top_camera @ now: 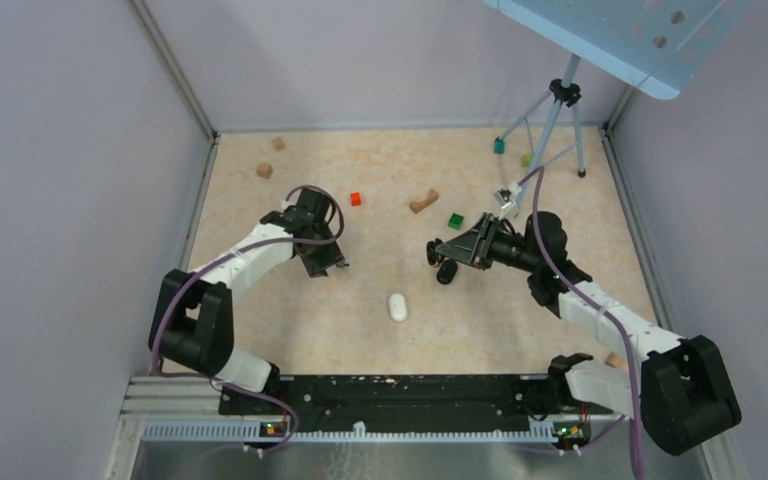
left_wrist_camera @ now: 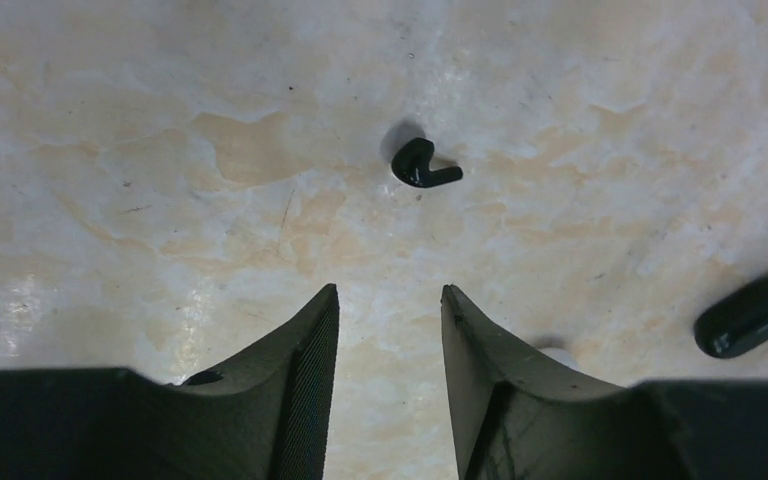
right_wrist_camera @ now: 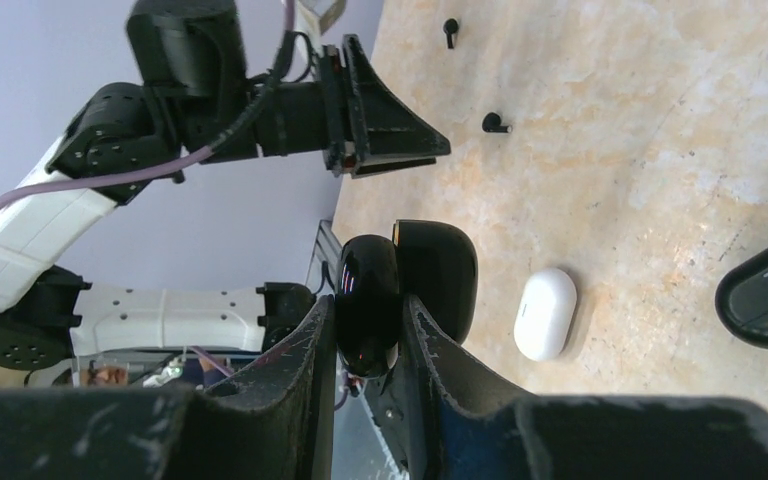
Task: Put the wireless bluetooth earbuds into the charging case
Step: Adjust the right earbud at the center of the board.
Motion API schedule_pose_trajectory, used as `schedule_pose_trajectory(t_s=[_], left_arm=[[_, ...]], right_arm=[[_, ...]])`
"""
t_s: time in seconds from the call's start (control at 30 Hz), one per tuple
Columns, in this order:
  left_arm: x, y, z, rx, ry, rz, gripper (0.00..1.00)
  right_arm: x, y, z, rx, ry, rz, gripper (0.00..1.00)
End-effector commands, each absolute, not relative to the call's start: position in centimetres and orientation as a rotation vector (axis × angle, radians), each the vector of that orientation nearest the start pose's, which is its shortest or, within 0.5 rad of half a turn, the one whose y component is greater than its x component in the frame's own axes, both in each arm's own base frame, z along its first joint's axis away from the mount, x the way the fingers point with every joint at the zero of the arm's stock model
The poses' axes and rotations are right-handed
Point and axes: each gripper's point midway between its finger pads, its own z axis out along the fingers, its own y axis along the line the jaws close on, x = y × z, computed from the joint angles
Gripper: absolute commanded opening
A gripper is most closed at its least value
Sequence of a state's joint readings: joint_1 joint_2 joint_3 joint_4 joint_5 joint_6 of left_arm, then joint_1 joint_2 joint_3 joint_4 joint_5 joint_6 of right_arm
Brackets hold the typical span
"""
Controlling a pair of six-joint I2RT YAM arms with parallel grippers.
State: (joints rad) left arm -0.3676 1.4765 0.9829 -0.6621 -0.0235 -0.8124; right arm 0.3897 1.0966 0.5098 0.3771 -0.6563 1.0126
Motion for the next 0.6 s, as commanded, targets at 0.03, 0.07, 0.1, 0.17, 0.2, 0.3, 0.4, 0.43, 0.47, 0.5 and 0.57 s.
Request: schedule_pose_trajectory(t_s=[0.03,0.07,0.1,0.17,0.2,0.3,0.4,0.43,0.47,0.5,0.57], left_arm=[[30.2,-13.3,6.1,-0.773,2.631,-0.234,0.43],[30.5,-13.4,6.1,-0.78,2.62,-0.232,0.43],[30.9,-13.4,6.1,-0.786,2.612,-0.231,0.43],[31.5,-13.7,6.1,-0.796,2.604,-0.24,0.42],[31.8,-13.9,6.0,-0.804,2.603,-0.241,0.42],[32.4,-14.2,5.5,-0.815,2.606,-0.235,0.39],[32.8,-14.7,5.2,-0.826,2.608,-0.246,0.38],[33.1,-14.8,5.3,-0.825,2.605,-0.255,0.38],[33.3,-14.9,5.4,-0.826,2.599,-0.258,0.37],[33.5,-14.9,5.4,-0.825,2.595,-0.253,0.38],[33.8,-14.6,5.4,-0.832,2.586,-0.223,0.37]], right_arm=[[24.8,24.5,23.5,-0.015,1.939,1.499,0.0],[24.7,24.5,23.7,-0.013,1.93,1.51,0.0],[24.6,24.6,23.7,-0.013,1.926,1.521,0.0],[24.6,24.7,23.5,-0.01,1.924,1.54,0.0],[24.5,24.7,23.5,-0.015,1.922,1.547,0.0],[24.5,24.7,23.5,-0.014,1.922,1.55,0.0],[24.5,24.7,23.6,-0.016,1.922,1.548,0.0],[24.5,24.7,23.6,-0.017,1.922,1.549,0.0],[24.4,24.7,23.6,-0.016,1.922,1.549,0.0],[24.4,24.7,23.6,-0.018,1.92,1.548,0.0],[24.4,24.7,23.6,-0.015,1.921,1.548,0.0]])
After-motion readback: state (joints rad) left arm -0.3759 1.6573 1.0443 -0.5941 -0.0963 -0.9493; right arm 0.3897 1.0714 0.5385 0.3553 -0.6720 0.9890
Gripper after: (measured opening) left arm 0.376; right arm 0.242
